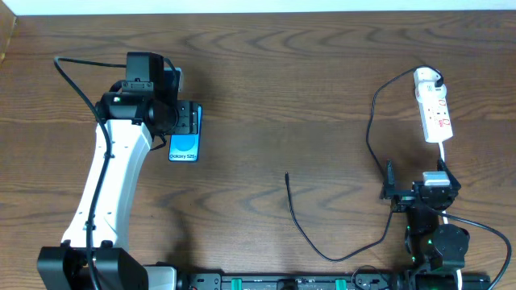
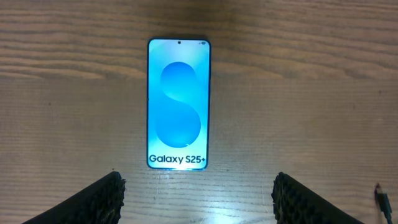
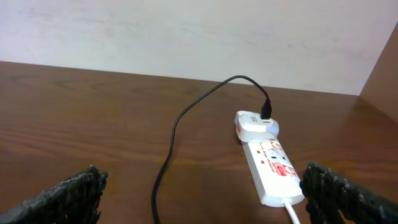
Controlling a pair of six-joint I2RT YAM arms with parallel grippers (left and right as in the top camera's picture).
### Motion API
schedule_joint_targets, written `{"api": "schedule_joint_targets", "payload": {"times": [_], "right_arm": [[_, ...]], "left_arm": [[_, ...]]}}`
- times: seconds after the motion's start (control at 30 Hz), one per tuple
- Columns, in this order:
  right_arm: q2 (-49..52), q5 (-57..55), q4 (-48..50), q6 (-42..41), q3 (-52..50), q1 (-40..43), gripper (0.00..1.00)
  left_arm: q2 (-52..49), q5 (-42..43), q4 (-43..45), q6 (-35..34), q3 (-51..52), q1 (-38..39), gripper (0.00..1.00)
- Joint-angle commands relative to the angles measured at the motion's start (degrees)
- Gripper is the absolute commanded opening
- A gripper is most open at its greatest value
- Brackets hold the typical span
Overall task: Plug charger to phone and switch on socket
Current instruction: 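Lower the left gripper onto the phone's long edges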
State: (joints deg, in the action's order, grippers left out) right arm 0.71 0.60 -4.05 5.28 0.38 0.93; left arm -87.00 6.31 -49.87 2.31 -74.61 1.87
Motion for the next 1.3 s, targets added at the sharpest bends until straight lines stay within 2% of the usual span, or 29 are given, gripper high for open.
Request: {"api": "schedule_joint_targets", "payload": {"times": [0.0,0.17,0.6,1.2,1.23,1.27], "right_arm": [[-0.4,-0.1,-0.3,0.6,-0.1,-0.7,0.99],[-0.4,-0.1,-0.3,0.6,-0.1,-0.7,0.99],[-0.4,-0.1,-0.3,0.6,-0.1,-0.7,0.99],[-0.4,-0.1,-0.3,0.6,-0.1,-0.7,0.99],[-0.4,-0.1,-0.3,0.6,-0.1,-0.7,0.99],[-0.4,-0.1,-0.3,0.6,-0.1,-0.7,0.99]], "left_arm": [[-0.1,-1.2,0.0,-1.6,-2.2,-0.2,0.76],[-3.5,-5.4,-2.1,-4.3,-6.4,-0.2,0.76],[-17.5,-5.5,-2.4,-3.7,-7.1,-0.2,0.76],[-18.6,-5.5,-0.9,-3.7,-5.0,-0.2,0.76],[-18.6,-5.4,-0.6,-3.7,-4.8,-0.2,0.76],[-18.6,-5.5,-0.4,-3.7,-4.6,-0.2,0.68]]}}
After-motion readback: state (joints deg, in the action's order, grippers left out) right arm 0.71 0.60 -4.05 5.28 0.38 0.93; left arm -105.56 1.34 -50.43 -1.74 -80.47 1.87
